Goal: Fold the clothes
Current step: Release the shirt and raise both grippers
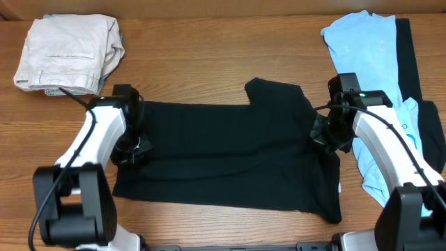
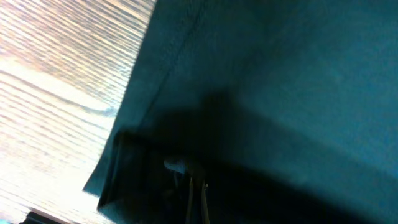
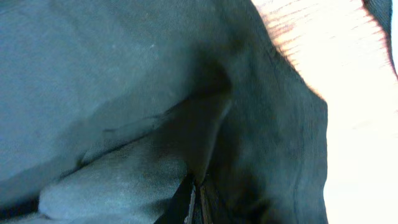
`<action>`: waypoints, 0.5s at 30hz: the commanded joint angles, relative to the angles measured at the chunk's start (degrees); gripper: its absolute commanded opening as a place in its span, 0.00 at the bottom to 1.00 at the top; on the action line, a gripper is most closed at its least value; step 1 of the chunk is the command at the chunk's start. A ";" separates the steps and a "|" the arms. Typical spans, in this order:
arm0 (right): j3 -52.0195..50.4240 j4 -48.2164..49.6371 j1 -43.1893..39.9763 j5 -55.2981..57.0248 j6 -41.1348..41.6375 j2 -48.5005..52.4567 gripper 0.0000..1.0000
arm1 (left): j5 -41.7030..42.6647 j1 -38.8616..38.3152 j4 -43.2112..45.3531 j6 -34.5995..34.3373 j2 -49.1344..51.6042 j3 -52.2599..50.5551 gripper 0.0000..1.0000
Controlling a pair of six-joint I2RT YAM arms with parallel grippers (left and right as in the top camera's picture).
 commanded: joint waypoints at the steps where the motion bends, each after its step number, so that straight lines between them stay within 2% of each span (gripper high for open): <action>1: -0.09 1.33 -0.28 2.05 -0.35 1.77 0.04 | -2.64 0.28 0.66 -1.42 2.67 -0.31 0.04; 12: -0.15 1.75 -0.28 2.25 -0.79 2.16 0.06 | -7.23 0.46 2.78 -1.16 3.34 -0.28 0.04; 13: -0.26 1.77 -0.28 2.25 -1.29 2.16 0.16 | -7.23 0.46 3.08 -1.16 3.34 -0.28 0.13; 14: -0.33 1.57 -0.28 2.27 -1.66 2.16 0.30 | -7.21 0.46 3.48 -1.16 3.32 -0.28 0.22; 15: -0.35 1.33 -0.28 2.27 -1.66 2.19 0.39 | -7.21 0.46 3.67 -1.16 3.34 -0.28 0.36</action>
